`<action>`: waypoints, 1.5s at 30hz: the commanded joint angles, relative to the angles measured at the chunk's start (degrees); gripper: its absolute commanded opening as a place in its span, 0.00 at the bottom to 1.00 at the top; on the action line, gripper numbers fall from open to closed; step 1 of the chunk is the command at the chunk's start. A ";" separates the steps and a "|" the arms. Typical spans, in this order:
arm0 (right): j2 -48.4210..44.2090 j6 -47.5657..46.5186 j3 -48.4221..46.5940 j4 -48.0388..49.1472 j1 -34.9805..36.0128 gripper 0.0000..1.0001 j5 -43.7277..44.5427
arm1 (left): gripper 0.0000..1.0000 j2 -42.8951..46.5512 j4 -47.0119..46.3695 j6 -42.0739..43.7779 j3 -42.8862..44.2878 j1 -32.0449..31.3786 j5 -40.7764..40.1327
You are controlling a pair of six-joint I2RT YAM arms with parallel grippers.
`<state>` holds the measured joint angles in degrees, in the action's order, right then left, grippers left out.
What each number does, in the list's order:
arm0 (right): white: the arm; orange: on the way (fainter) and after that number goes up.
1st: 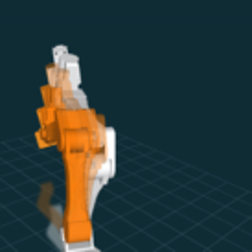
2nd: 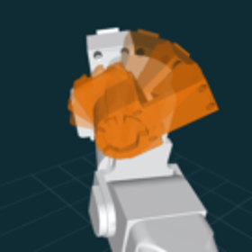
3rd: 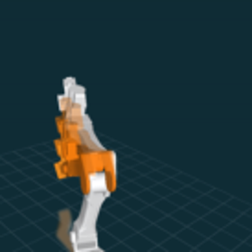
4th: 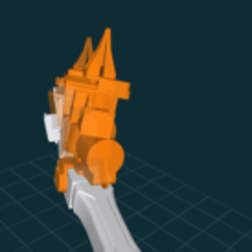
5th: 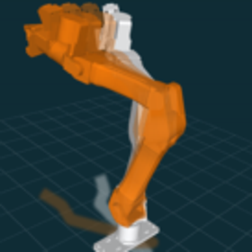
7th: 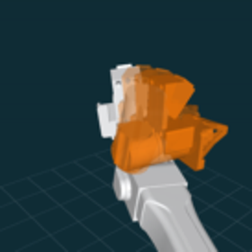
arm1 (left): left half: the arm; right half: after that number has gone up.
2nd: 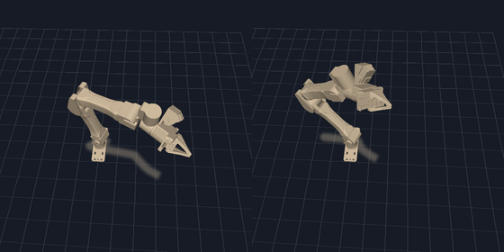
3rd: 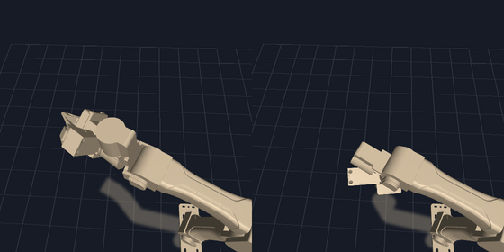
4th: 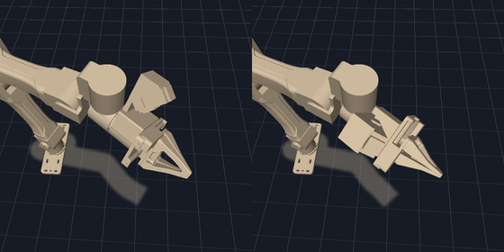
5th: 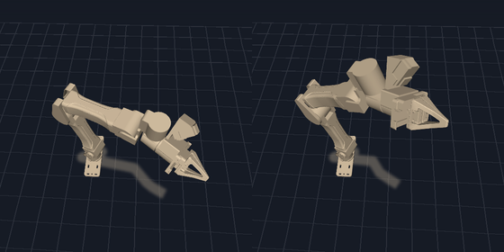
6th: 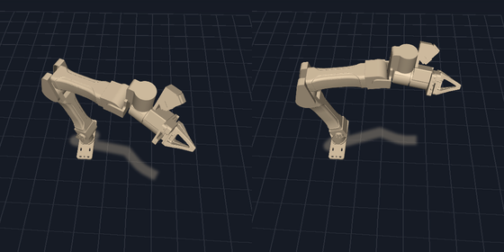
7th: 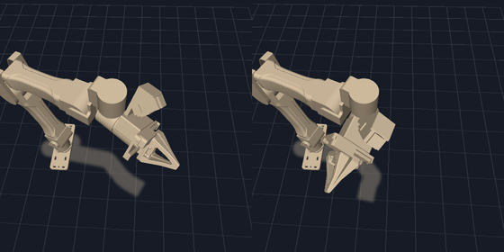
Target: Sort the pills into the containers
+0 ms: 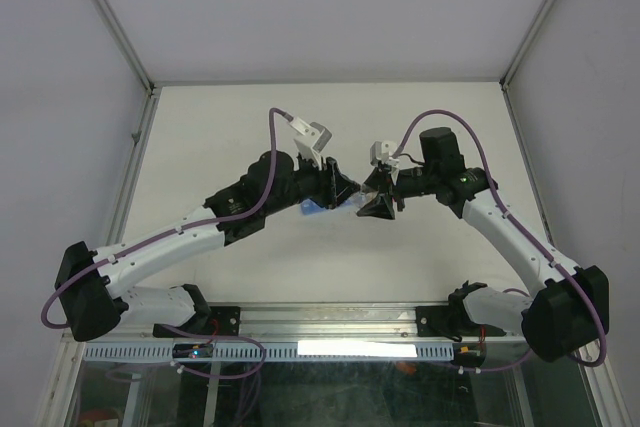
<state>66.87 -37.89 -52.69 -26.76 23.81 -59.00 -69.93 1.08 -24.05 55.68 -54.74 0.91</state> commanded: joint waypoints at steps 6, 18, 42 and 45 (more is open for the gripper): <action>-0.52 -0.35 -1.37 3.28 -0.06 0.00 -0.94 | 0.50 -0.26 2.02 2.80 2.96 -0.21 3.57; -0.53 -0.38 -1.21 3.30 -0.01 0.00 -1.03 | 0.55 -1.63 3.25 2.94 3.44 0.95 5.54; -0.08 -0.71 -1.16 3.21 0.06 0.00 -1.82 | 0.99 0.31 -16.67 32.47 -6.94 13.75 38.60; -0.03 -0.84 -1.18 3.08 0.01 0.00 -1.95 | 0.99 6.22 -23.37 26.86 -14.49 14.49 33.88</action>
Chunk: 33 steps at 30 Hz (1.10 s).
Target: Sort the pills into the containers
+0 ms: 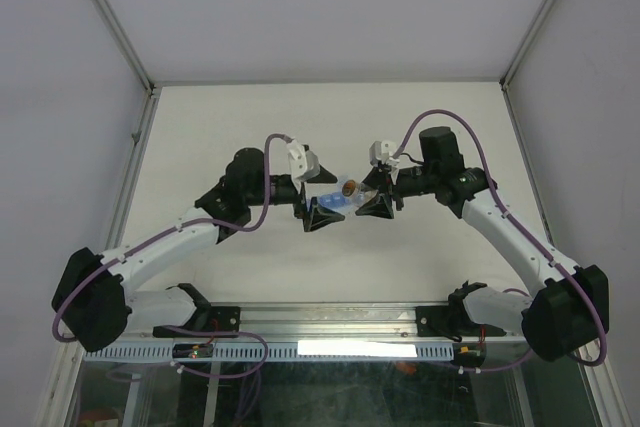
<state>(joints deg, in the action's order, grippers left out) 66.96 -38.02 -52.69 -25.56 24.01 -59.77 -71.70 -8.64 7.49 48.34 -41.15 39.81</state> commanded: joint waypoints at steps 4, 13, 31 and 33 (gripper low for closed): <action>0.26 -0.92 -1.19 1.67 -0.18 0.00 -1.23 | 0.99 17.03 -22.38 -16.40 -16.79 1.24 -7.02; 1.15 -1.01 -1.18 1.66 -0.07 0.00 -0.86 | 0.83 19.50 -11.06 -41.57 -12.95 -1.74 -28.68; 1.05 -1.23 -1.17 1.56 -0.08 0.00 -0.53 | 0.68 4.71 0.96 -32.23 3.24 -12.27 -38.86; 0.94 -1.19 -1.12 1.57 -0.10 0.00 -0.60 | 0.63 4.06 1.25 -32.18 3.76 -12.36 -37.51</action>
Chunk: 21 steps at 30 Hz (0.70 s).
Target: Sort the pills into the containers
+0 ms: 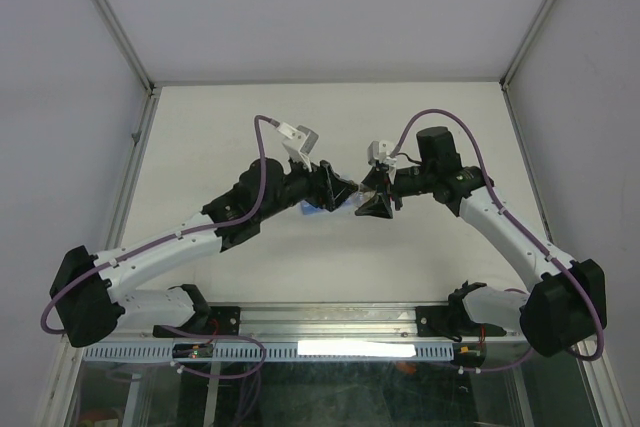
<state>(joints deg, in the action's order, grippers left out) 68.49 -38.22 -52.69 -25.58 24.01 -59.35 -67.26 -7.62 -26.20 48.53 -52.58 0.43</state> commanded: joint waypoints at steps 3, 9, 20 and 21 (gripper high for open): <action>-0.63 -1.00 -1.19 1.59 -0.10 0.00 -1.03 | 0.59 -0.88 0.74 1.65 3.93 -1.04 3.26; -0.65 -0.98 -1.19 1.59 -0.10 0.00 -1.03 | 0.56 -1.79 1.55 2.14 4.54 -1.13 5.74; -0.74 -1.06 -1.15 1.50 -0.11 0.00 -1.11 | 0.23 -2.63 3.57 13.39 5.22 -1.10 15.15; -0.73 -1.05 -1.17 1.50 -0.09 0.00 -1.19 | 0.24 -2.47 3.21 17.62 4.76 -0.86 18.21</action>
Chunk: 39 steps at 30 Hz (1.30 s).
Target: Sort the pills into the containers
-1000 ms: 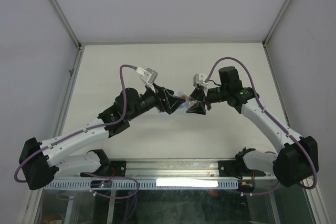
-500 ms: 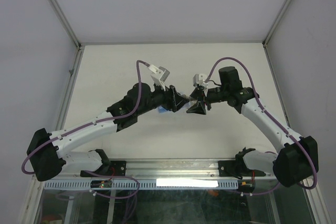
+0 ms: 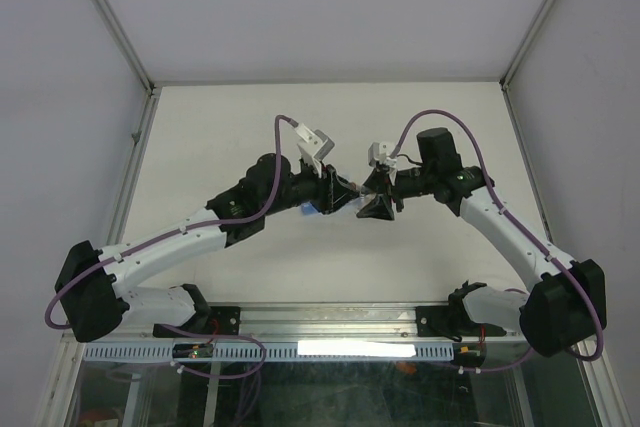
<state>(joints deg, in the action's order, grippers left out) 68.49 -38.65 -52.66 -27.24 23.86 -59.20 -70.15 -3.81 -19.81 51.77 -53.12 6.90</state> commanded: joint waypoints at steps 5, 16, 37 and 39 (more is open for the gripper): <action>-0.89 -0.51 -1.19 3.16 0.05 0.00 -1.55 | 0.38 1.19 -1.34 42.58 -2.88 0.91 31.68; -0.63 -0.84 -1.09 3.07 0.05 0.00 -1.36 | 0.99 13.19 -24.41 23.90 -15.55 5.56 18.31; 0.91 -1.42 -0.94 3.07 0.58 0.00 -0.83 | 0.73 7.52 -8.41 -7.06 -8.02 -3.65 -13.77; 0.95 -1.42 -0.89 3.03 0.74 0.00 -0.83 | 0.70 6.31 -8.01 -6.56 -6.84 -3.65 -13.74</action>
<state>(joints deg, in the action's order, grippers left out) 69.41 -39.35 -52.51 -26.59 24.23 -59.55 -61.95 -13.52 -26.41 41.25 -56.58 -4.78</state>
